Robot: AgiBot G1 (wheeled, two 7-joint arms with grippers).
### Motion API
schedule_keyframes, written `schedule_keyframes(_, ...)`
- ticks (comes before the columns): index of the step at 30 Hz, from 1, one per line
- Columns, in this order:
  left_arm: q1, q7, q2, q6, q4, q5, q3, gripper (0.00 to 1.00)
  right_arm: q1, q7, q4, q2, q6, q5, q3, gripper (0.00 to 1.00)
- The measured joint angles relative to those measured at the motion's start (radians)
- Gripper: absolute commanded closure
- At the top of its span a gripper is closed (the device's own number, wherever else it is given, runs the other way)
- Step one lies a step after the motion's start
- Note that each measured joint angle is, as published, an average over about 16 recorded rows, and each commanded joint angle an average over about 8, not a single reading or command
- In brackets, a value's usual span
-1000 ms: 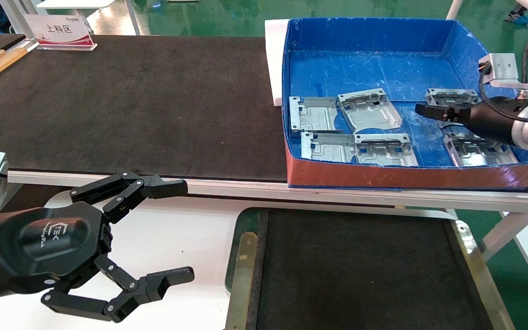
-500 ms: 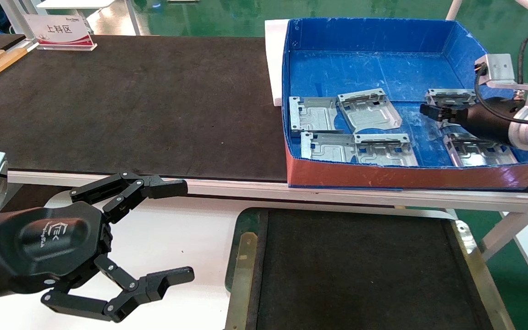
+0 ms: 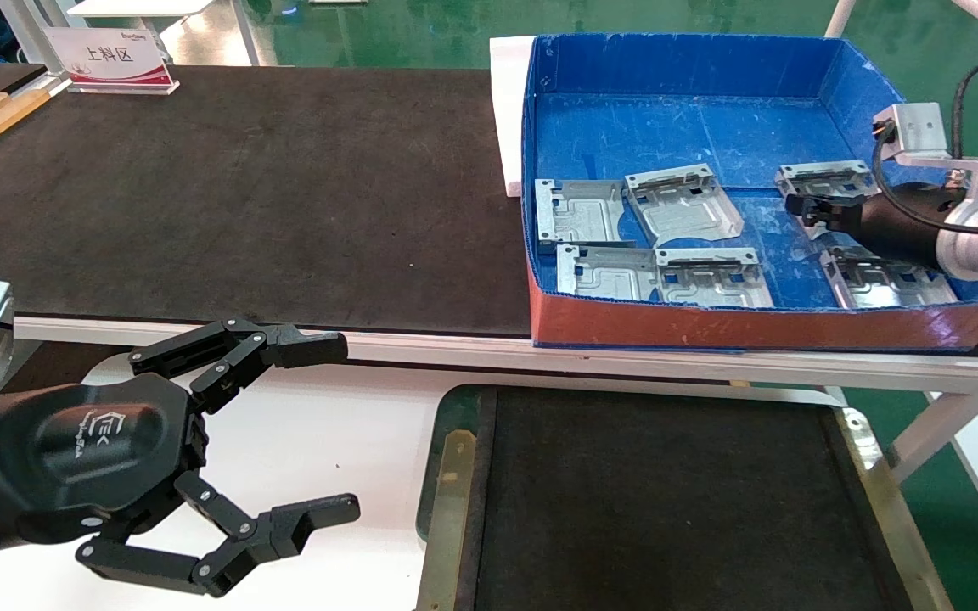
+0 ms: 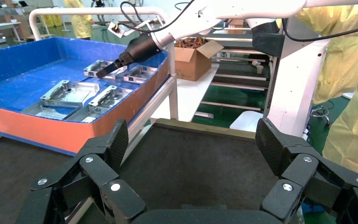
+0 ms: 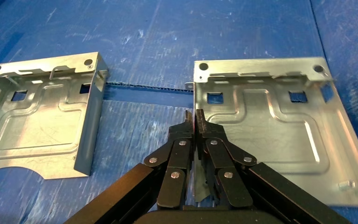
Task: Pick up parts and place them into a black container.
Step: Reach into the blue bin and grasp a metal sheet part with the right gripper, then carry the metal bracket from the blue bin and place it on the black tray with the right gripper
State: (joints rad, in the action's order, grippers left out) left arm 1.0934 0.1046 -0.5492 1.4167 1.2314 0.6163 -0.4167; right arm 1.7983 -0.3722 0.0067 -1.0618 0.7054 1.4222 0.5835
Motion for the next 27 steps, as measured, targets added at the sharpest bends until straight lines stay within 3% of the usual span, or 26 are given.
schedule_keyframes(13, 0.000, 0.000, 0.000, 0.000, 0.000, 0.000, 0.000, 0.00, 0.016, 0.090, 0.041, 0.038, 0.066, -0.008, -0.006, 1.00)
schedule_keyframes(27, 0.000, 0.000, 0.000, 0.000, 0.000, 0.000, 0.000, 0.00, -0.036, 0.319, 0.155, 0.165, 0.381, -0.104, -0.064, 1.00)
